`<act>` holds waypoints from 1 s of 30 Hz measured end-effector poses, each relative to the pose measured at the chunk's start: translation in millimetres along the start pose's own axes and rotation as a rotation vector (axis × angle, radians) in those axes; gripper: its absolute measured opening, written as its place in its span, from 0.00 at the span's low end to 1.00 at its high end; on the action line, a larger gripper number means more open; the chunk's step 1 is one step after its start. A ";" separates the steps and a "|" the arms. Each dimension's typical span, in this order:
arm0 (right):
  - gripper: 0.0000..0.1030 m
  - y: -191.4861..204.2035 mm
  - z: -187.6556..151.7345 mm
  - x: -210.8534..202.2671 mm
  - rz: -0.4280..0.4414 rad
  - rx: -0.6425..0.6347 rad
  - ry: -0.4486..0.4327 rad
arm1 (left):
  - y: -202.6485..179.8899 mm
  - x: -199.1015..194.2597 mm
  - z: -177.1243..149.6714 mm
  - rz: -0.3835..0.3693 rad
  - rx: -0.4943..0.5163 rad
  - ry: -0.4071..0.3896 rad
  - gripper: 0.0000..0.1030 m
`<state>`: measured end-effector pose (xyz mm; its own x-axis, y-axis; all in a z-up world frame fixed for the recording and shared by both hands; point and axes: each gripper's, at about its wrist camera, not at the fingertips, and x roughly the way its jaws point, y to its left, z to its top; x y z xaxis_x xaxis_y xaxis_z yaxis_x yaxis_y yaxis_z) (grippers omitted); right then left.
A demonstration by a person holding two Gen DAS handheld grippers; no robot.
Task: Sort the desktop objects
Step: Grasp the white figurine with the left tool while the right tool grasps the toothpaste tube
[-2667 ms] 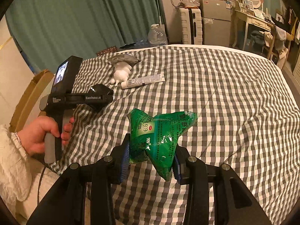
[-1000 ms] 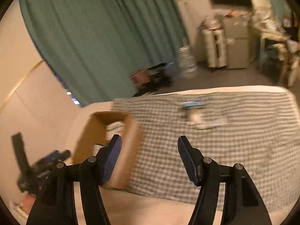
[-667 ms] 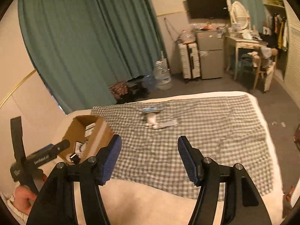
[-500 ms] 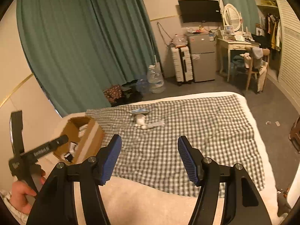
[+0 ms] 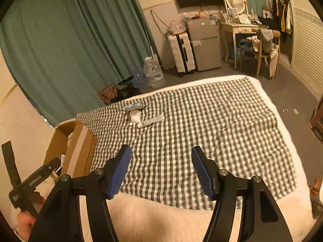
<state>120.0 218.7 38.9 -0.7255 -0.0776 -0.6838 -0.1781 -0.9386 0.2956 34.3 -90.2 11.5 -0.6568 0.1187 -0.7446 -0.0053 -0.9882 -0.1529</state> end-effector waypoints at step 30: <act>0.61 -4.8 1.8 304.3 0.023 0.173 0.007 | -118.1 335.8 95.4 -0.063 0.148 0.160 0.44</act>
<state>-101.2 200.3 -169.4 -0.7265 -0.1012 -0.6797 -0.2734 -0.8648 0.4211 -257.6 57.1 -158.5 -0.5239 0.1825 -0.8320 -0.1609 -0.9804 -0.1137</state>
